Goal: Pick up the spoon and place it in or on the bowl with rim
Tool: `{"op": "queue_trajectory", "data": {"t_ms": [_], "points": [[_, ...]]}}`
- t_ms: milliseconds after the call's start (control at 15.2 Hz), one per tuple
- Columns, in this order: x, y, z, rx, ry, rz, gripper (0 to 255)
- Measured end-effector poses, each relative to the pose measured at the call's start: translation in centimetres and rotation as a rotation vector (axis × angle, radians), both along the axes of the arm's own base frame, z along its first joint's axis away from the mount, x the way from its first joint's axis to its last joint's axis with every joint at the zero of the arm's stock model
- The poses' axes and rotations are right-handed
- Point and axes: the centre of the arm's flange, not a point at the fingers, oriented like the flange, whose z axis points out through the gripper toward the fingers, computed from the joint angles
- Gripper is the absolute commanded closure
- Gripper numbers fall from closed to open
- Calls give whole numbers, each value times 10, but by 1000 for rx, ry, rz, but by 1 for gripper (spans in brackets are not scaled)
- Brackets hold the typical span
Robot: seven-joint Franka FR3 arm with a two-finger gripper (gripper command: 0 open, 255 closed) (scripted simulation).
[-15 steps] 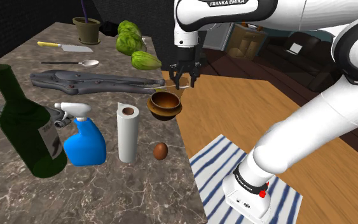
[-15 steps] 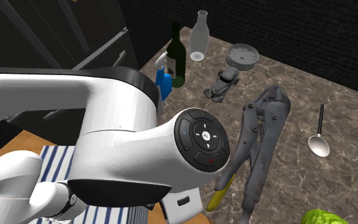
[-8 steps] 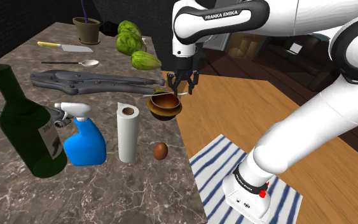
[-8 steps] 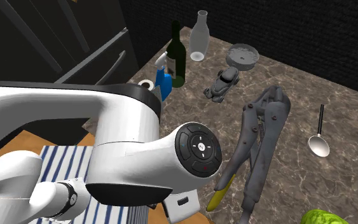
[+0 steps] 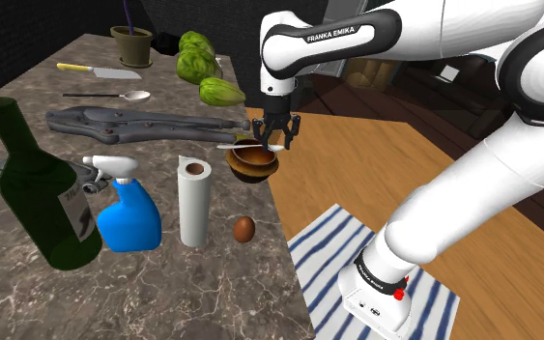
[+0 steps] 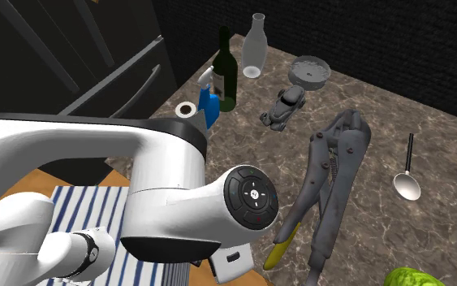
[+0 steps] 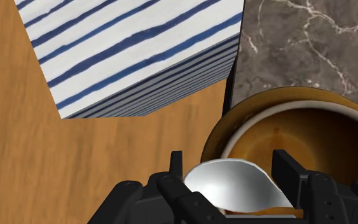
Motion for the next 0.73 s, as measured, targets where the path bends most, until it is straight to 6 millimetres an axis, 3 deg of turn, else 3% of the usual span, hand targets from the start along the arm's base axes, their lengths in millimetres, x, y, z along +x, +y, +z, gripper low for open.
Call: {"op": "queue_trajectory", "data": {"t_ms": [132, 198, 594, 726], "points": [[0, 0, 0, 0, 0, 0, 255], [0, 0, 0, 0, 0, 0, 0], [0, 0, 0, 0, 0, 0, 0], [3, 0, 17, 0, -1, 0, 0]]}}
